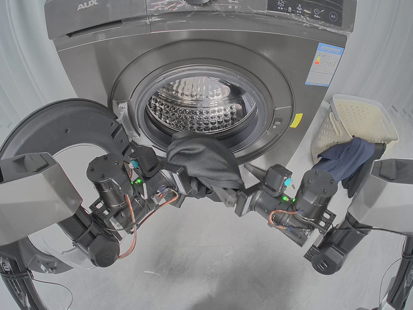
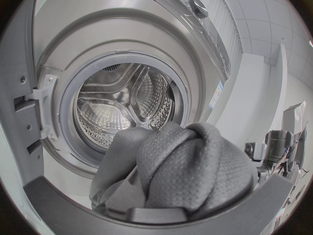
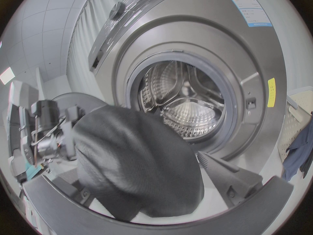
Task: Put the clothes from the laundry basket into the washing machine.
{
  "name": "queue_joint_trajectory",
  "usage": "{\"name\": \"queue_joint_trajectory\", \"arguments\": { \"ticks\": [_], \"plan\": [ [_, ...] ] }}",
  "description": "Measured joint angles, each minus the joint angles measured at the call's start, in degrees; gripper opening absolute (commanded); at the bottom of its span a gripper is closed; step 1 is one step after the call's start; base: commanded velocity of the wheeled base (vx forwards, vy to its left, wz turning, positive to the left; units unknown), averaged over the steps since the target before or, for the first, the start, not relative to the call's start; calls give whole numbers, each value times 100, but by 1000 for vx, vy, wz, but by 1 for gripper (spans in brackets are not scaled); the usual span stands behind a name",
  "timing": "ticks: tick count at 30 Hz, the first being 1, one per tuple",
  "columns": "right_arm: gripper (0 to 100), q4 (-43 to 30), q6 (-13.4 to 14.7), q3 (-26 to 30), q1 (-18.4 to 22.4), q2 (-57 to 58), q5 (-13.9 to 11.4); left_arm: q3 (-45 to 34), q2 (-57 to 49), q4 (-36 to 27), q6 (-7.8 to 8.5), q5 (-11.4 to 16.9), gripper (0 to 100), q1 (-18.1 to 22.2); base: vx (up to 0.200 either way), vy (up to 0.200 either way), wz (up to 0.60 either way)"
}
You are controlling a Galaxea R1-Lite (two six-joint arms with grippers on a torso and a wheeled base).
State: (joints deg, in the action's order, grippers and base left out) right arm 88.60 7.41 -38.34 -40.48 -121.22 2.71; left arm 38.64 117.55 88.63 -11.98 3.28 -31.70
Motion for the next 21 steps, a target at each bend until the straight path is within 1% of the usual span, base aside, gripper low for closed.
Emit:
{"name": "queue_joint_trajectory", "arguments": {
  "ticks": [5, 7, 9, 10, 13, 16, 21],
  "plan": [
    [100, -6, -24, 998, -194, 383, -313, -414, -273, 0, 30, -68, 0, 0, 0, 0, 0],
    [100, -6, -50, 1395, -254, 590, -405, -621, -440, 5, 93, -88, 0, 6, 0, 0, 0],
    [100, -4, -106, 1660, -240, 752, -449, -813, -586, 6, 165, -96, 0, 20, 0, 0, 0],
    [100, -6, -134, 1753, -201, 813, -462, -887, -641, 5, 194, -101, 0, 24, 0, 0, 0],
    [100, -6, -235, 1977, 83, 965, -491, -1073, -768, 6, 307, -101, 0, 41, 0, 0, 0],
    [100, -4, -307, 2118, 297, 1053, -517, -1191, -798, 5, 455, -60, 0, 48, 200, 0, 0],
    [100, -4, -317, 2183, 394, 1125, -519, -1263, -691, 6, 701, -16, 0, 30, 200, 0, 0]
  ]
}}
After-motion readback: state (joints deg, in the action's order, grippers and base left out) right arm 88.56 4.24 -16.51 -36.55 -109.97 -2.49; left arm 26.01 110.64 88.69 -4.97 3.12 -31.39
